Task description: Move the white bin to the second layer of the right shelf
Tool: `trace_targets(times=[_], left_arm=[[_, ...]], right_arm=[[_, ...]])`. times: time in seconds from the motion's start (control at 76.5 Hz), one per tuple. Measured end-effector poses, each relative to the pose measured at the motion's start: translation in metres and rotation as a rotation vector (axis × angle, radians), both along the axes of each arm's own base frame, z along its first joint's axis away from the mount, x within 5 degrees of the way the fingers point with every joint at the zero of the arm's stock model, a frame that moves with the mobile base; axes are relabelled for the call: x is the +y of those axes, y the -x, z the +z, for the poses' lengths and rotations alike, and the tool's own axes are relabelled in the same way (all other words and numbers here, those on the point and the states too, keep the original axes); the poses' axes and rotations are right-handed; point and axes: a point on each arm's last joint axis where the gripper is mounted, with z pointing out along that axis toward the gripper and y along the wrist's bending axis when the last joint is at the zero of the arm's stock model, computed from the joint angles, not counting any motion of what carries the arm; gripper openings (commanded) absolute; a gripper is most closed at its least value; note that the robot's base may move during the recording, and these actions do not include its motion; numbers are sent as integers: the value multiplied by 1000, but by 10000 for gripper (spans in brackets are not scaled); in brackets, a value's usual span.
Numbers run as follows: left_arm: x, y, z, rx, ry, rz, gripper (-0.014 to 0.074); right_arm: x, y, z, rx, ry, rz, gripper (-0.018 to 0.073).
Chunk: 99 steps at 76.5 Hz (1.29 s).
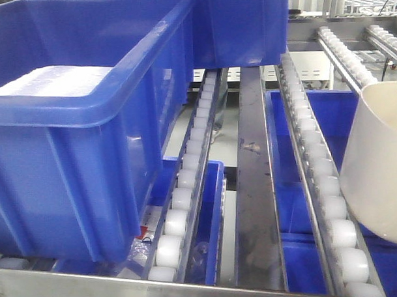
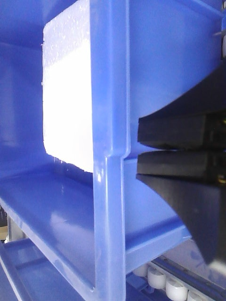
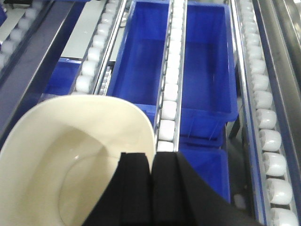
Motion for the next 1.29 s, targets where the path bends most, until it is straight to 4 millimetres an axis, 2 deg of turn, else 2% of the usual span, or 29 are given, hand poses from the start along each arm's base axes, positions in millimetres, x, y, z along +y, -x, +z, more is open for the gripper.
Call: trace_targets(times=[0.288,0.784,0.954,1.124,1.294], left_arm=[[0,0,0,0,0,0,85],[0,0,0,0,0,0,85],[0,0,0,0,0,0,85],[0,0,0,0,0,0,85],[0,0,0,0,0,0,85]], right_arm=[[1,17,1,-159,50,11,25],[0,18,-1,-166,52,10,25],[1,30,-16,-220,74,21,25],[3,45,-41,-273,33,31,25],[3,51,-68,-289,21,35,25]])
